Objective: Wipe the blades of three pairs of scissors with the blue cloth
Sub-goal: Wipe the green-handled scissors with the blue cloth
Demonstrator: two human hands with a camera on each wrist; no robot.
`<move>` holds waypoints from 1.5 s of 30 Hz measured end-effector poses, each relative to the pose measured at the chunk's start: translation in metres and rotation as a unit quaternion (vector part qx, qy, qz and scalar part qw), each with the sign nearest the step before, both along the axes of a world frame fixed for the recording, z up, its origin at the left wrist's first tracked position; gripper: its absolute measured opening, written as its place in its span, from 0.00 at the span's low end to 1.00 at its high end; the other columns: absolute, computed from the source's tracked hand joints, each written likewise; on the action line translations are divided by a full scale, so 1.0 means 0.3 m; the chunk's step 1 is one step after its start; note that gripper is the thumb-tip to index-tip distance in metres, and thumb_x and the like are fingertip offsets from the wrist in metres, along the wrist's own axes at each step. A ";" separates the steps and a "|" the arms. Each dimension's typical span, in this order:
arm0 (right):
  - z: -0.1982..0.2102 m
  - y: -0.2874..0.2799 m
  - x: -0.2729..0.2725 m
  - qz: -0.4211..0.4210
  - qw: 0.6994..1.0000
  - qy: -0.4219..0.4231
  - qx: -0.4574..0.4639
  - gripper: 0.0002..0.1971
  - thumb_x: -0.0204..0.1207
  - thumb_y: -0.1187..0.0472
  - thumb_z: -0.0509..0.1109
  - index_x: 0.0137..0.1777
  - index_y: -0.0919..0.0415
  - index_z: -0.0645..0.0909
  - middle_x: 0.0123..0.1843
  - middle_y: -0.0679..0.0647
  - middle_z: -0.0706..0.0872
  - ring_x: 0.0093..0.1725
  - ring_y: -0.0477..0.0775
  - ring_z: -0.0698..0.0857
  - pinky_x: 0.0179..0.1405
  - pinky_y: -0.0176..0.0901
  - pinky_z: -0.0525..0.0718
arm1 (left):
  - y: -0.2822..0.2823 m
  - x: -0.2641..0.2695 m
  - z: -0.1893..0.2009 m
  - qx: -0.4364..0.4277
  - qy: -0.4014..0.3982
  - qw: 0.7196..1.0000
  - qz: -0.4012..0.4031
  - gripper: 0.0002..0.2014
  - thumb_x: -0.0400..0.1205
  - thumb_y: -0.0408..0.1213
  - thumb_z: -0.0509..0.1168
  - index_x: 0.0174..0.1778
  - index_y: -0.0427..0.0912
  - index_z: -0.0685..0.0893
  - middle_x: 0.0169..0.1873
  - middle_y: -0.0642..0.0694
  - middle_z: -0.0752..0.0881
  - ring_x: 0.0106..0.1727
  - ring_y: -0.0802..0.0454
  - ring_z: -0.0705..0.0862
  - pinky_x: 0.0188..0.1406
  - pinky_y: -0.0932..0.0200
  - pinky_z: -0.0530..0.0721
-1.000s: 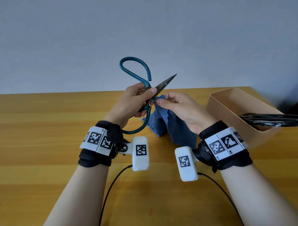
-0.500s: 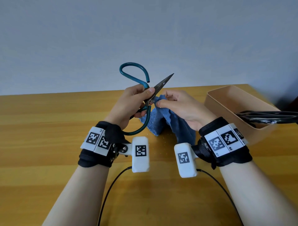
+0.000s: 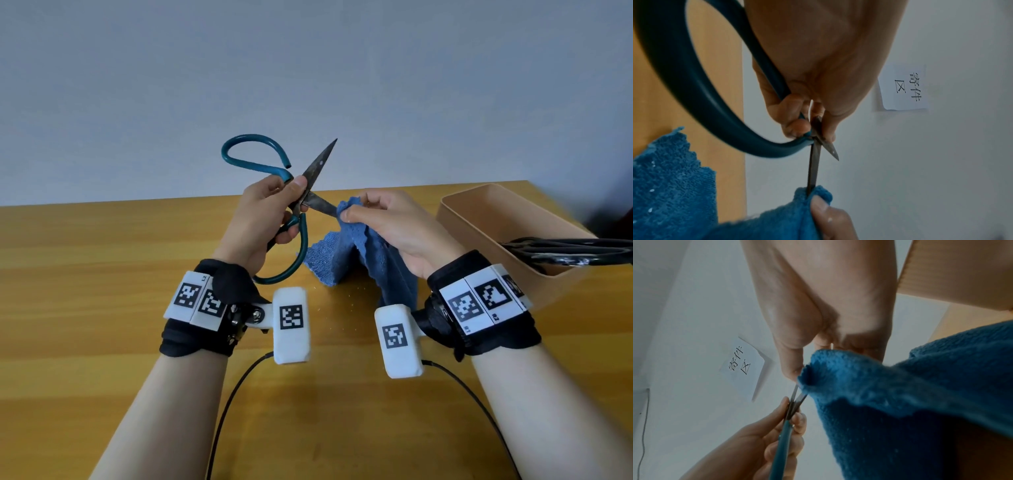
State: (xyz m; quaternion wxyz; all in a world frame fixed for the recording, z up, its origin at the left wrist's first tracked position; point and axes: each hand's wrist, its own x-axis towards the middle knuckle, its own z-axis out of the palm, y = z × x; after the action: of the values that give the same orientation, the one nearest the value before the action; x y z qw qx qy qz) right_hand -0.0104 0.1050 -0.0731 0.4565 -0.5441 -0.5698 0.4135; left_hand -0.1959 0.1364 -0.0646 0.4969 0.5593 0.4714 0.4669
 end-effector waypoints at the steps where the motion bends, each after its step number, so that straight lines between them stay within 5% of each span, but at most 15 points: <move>1: 0.003 0.000 0.003 -0.009 1.000 0.016 -0.002 0.05 0.76 0.62 0.74 0.40 0.60 0.83 0.38 0.54 0.81 0.40 0.50 0.80 0.43 0.43 0.74 | 0.001 0.006 -0.002 -0.002 -0.009 1.000 0.005 0.12 0.89 0.44 0.65 0.47 0.38 0.79 0.36 0.44 0.82 0.27 0.52 0.75 0.20 0.66 0.73; 10: 0.013 0.023 0.026 -0.039 0.978 0.197 -0.054 0.09 0.80 0.67 0.67 0.39 0.58 0.76 0.35 0.52 0.80 0.30 0.47 0.79 0.30 0.36 0.79 | 0.004 0.021 0.002 -0.016 -0.118 0.992 0.051 0.07 0.91 0.38 0.62 0.50 0.38 0.74 0.41 0.45 0.75 0.26 0.54 0.76 0.22 0.66 0.73; 17: -0.013 0.025 0.014 0.050 0.955 0.285 -0.072 0.12 0.78 0.72 0.70 0.35 0.59 0.76 0.39 0.55 0.85 0.41 0.53 0.85 0.51 0.43 0.85 | -0.004 0.038 0.001 -0.029 -0.165 0.985 0.037 0.06 0.90 0.35 0.63 0.55 0.37 0.74 0.45 0.43 0.78 0.29 0.52 0.83 0.31 0.63 0.84; 22: -0.007 0.027 0.011 0.079 0.923 0.370 -0.077 0.05 0.78 0.68 0.70 0.53 0.67 0.79 0.55 0.63 0.87 0.55 0.58 0.87 0.64 0.48 0.86 | -0.021 0.088 -0.006 -0.037 -0.179 0.983 0.004 0.07 0.90 0.35 0.63 0.58 0.37 0.72 0.48 0.42 0.78 0.30 0.52 0.85 0.34 0.61 0.87; 26: -0.003 0.023 0.018 0.104 0.891 0.433 -0.090 0.10 0.81 0.72 0.59 0.56 0.68 0.80 0.51 0.62 0.87 0.48 0.55 0.88 0.56 0.45 0.88 | -0.034 0.116 -0.005 -0.045 -0.215 0.976 -0.005 0.07 0.90 0.35 0.64 0.58 0.37 0.72 0.48 0.40 0.80 0.30 0.51 0.86 0.35 0.61 0.88; 28: -0.011 0.030 0.019 0.112 0.897 0.420 -0.087 0.10 0.80 0.73 0.62 0.59 0.66 0.78 0.50 0.62 0.85 0.47 0.55 0.86 0.63 0.47 0.85 | -0.038 0.123 -0.006 -0.044 -0.218 0.975 -0.010 0.07 0.90 0.35 0.63 0.58 0.37 0.73 0.49 0.39 0.80 0.30 0.51 0.86 0.35 0.61 0.88; 31: -0.025 0.042 0.020 0.088 0.905 0.406 -0.094 0.06 0.79 0.70 0.70 0.51 0.63 0.77 0.52 0.64 0.84 0.43 0.56 0.87 0.68 0.54 0.83 | -0.047 0.128 -0.007 -0.048 -0.216 0.975 -0.024 0.09 0.90 0.35 0.63 0.61 0.36 0.73 0.50 0.37 0.83 0.31 0.50 0.87 0.35 0.61 0.88; 34: -0.029 0.040 0.009 0.073 0.910 0.397 -0.098 0.16 0.79 0.66 0.73 0.64 0.67 0.78 0.51 0.64 0.84 0.35 0.53 0.85 0.53 0.51 0.88 | -0.064 0.139 -0.007 -0.039 -0.191 0.980 -0.043 0.08 0.90 0.34 0.62 0.61 0.37 0.72 0.44 0.38 0.85 0.30 0.50 0.87 0.34 0.61 0.88; 37: -0.023 0.033 -0.006 0.042 0.910 0.400 -0.101 0.15 0.78 0.67 0.72 0.63 0.72 0.83 0.46 0.63 0.82 0.29 0.51 0.78 0.30 0.40 0.85 | -0.081 0.153 -0.006 -0.028 -0.166 0.984 -0.056 0.08 0.90 0.34 0.62 0.61 0.36 0.72 0.43 0.35 0.85 0.29 0.50 0.86 0.33 0.60 0.88; 45: 0.000 0.015 -0.032 -0.006 0.909 0.413 -0.060 0.03 0.80 0.71 0.69 0.46 0.72 0.82 0.37 0.65 0.82 0.24 0.54 0.78 0.22 0.42 0.80 | -0.085 0.148 0.003 0.010 -0.132 0.988 -0.073 0.08 0.90 0.34 0.62 0.60 0.35 0.72 0.45 0.35 0.85 0.33 0.48 0.88 0.37 0.57 0.89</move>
State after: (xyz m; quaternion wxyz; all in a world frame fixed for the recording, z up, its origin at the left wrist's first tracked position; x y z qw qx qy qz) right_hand -0.0200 0.1095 -0.0732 0.6200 -0.3547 -0.3014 0.6317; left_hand -0.1515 0.1109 -0.0638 0.5817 0.5306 0.3547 0.5043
